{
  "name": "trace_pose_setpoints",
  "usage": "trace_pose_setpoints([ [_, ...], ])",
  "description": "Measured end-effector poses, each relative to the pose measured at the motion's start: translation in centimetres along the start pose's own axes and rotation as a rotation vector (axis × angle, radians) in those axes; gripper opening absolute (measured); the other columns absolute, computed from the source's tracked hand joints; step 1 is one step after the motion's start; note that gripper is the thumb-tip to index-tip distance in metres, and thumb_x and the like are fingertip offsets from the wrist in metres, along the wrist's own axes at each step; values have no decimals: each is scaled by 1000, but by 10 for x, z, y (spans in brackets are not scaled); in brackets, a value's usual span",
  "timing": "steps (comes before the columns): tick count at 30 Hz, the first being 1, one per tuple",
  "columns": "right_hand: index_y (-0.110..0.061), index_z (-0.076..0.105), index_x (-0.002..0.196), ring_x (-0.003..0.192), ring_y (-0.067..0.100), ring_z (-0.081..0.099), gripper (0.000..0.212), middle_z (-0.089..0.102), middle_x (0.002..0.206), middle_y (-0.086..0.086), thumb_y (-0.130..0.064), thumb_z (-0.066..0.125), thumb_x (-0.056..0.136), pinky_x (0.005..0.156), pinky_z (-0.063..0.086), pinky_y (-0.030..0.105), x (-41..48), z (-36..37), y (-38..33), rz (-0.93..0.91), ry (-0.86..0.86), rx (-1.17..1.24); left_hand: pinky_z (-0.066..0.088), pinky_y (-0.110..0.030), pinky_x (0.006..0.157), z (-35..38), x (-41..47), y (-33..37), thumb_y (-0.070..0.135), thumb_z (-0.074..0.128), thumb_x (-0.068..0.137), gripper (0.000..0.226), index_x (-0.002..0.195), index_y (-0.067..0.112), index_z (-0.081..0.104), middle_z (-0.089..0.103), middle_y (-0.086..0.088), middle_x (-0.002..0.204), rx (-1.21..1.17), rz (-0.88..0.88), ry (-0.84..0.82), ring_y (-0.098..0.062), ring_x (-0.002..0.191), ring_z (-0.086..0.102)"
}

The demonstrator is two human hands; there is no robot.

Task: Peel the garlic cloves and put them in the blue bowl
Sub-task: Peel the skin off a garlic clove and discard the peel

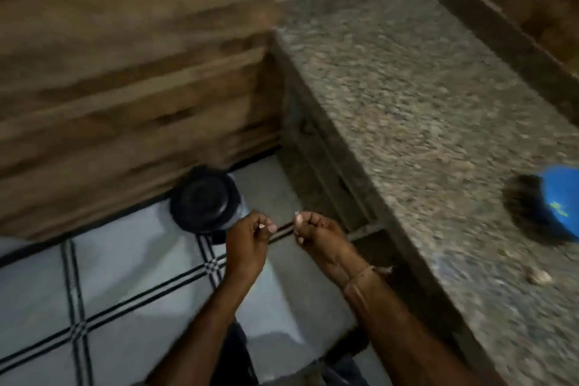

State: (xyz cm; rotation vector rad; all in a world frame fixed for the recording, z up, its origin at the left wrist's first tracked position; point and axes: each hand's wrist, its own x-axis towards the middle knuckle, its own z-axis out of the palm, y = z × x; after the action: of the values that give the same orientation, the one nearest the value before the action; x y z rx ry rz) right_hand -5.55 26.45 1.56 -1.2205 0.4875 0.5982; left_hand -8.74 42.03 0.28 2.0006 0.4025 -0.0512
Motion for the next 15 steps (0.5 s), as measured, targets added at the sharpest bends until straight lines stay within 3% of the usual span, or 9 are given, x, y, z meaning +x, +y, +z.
trace_pose_setpoints([
  [2, -8, 62, 78, 55, 5, 49, 29, 56, 61, -1, 6, 55, 102, 56, 44, 14, 22, 51, 17, 24, -23, -48, 49, -29, 70, -48, 14, -30, 17, 69, 90, 16, 77, 26, 66, 70, 2, 76, -13, -43, 57, -10, 71, 64],
  [5, -8, 65, 81, 58, 8, 52, 25, 58, 64, 1, 4, 56, 101, 60, 48, 18, 44, 112, 32, 76, -60, -59, 41, -6, 67, -103, 36, -62, 9, 72, 95, 16, 82, 17, 68, 69, 3, 77, 14, -126, 82, -3, 72, 61],
  [8, -8, 65, 83, 61, 10, 52, 23, 57, 68, 3, 0, 56, 103, 65, 49, 22, 67, 154, 41, 112, -81, -119, 38, -7, 61, -138, 58, -84, 12, 71, 96, 16, 82, 18, 67, 65, 6, 75, 28, -190, 104, -8, 70, 59],
  [15, -12, 69, 84, 65, 12, 56, 26, 63, 69, 1, -1, 56, 103, 61, 52, 22, 138, 211, 61, 225, -108, -172, 39, -6, 61, -176, 110, -123, 11, 69, 97, 18, 82, 20, 65, 64, 10, 76, 54, -263, 139, 2, 70, 57],
])
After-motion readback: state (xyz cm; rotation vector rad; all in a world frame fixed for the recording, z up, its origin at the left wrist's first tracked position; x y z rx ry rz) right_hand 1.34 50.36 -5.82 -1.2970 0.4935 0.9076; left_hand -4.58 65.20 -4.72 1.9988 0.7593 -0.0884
